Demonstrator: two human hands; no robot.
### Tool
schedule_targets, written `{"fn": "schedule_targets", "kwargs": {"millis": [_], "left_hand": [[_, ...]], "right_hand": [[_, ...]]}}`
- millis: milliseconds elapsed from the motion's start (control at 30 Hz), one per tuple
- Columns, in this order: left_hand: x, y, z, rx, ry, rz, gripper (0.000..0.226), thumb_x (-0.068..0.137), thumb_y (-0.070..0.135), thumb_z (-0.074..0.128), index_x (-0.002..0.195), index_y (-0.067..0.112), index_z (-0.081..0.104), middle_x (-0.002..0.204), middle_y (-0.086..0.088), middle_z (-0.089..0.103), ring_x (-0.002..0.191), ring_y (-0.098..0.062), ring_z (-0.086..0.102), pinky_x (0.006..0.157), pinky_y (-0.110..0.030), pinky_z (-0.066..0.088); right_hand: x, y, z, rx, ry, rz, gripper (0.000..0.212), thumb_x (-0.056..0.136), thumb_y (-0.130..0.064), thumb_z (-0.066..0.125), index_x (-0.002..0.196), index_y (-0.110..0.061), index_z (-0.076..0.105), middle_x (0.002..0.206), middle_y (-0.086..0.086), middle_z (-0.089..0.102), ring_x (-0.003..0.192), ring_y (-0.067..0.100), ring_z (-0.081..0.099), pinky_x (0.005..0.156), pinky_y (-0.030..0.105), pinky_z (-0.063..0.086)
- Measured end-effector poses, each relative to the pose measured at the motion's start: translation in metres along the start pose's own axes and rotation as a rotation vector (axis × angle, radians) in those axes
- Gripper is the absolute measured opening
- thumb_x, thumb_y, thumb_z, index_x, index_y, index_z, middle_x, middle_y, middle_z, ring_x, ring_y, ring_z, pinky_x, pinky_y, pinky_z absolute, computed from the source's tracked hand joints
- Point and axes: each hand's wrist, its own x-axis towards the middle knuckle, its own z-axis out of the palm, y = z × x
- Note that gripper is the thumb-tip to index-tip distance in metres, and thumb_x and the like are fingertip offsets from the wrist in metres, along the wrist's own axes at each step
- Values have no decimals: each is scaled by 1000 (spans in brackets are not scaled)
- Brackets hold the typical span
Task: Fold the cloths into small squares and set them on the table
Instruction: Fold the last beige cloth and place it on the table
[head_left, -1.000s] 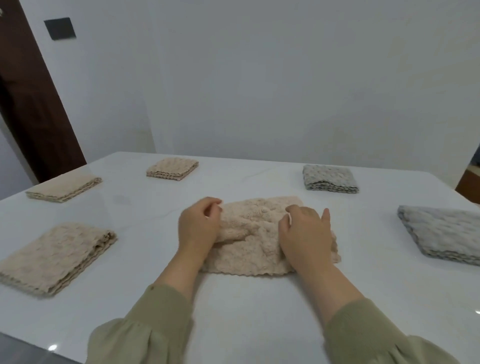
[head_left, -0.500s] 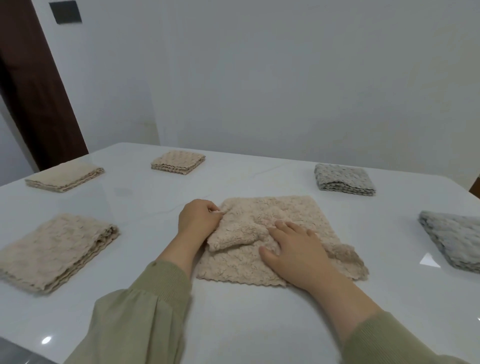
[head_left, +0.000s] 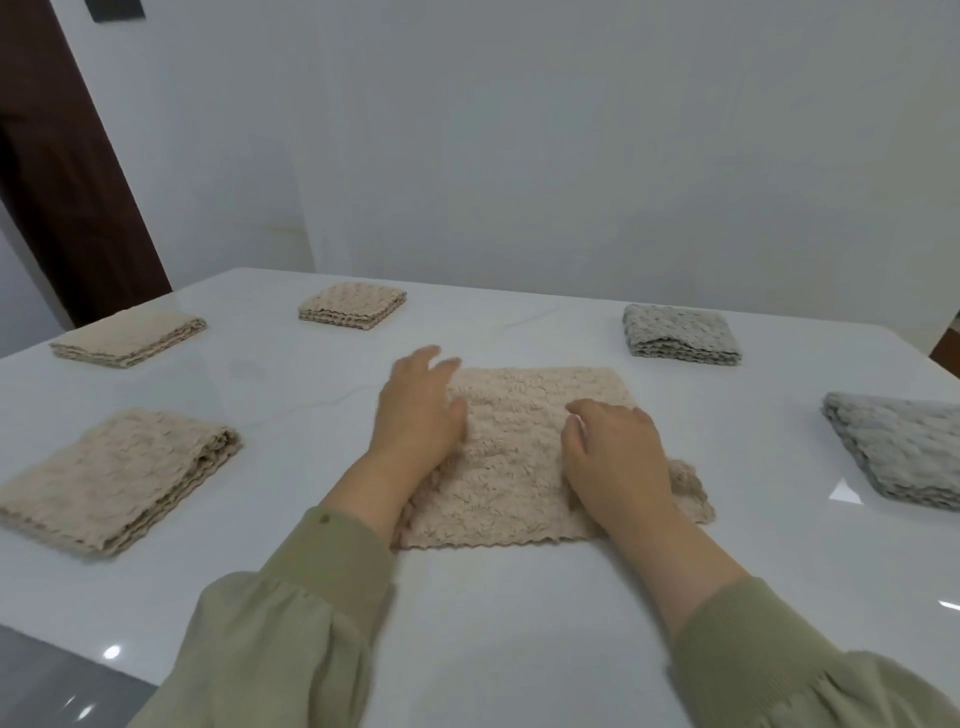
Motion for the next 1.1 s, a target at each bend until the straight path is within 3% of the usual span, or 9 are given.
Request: {"fn": "schedule_targets", "kwargs": {"millis": [100,233,300,433,633,800,900,967,1100], "left_hand": [[-25,22,8,-32,-211,194,47,96,33,47,141,21,41,152,-1,32,141,-16,19,115,-31,13],[-45,22,16,291,-612,173,68,94,60,27,151,33,3,160,4,-7,146,-18,-12,117,-48,-3],[-49,19,13,324,-653,151,71,91,66,24,150,36,-3,159,5,-13,144,-18,-17,116,-51,-7],[-59,16,4,306,-688,207,76,87,71,29,149,40,-3,158,9,-14,144,-15,-16,117,-49,-6],[-53,4,-11,-136,-399,80,46,90,52,50,130,29,55,127,12,57,119,-10,50,105,-30,36],[-44,-11,-25,-432,-224,-156,16,92,26,58,96,35,70,105,12,70,88,-2,63,82,-24,49],[-35,-22,-26,-451,-42,-225,20,92,22,55,101,30,70,111,8,68,103,-7,61,96,-31,47],[-30,-26,-22,-409,-37,-229,25,94,22,53,113,25,68,125,6,61,116,-11,53,102,-30,40],[-22,-33,-8,-355,-99,-210,28,94,23,53,120,20,65,130,3,58,121,-13,51,100,-24,36]], "right_hand": [[-2,5,-8,20,86,13,27,80,-11,46,89,-5,70,81,12,70,80,33,63,79,42,46],[-11,10,-9,-168,-331,121,48,98,-32,29,143,-17,34,149,7,35,139,27,26,112,53,13],[-16,15,-9,-246,-537,138,59,97,-49,20,150,-24,12,159,4,8,146,25,5,113,58,2],[-30,17,-18,-254,-649,135,70,92,-63,20,150,-30,3,160,0,-5,146,23,-4,113,60,5],[-33,14,-25,-261,-524,95,61,96,-54,11,151,-28,6,160,2,-3,146,23,-5,113,57,-2],[-31,17,-30,-354,-558,123,50,99,-40,18,143,-23,32,150,3,32,138,25,28,112,57,11],[-22,5,-40,-480,-414,111,32,97,-28,26,104,-17,55,111,3,61,112,27,51,109,55,21],[-13,0,-43,-519,-401,139,20,94,-25,32,91,-19,51,100,1,61,107,26,51,106,50,26],[14,5,-24,-405,-472,82,30,96,-27,32,113,-13,53,116,7,52,109,27,45,92,39,36]]}}
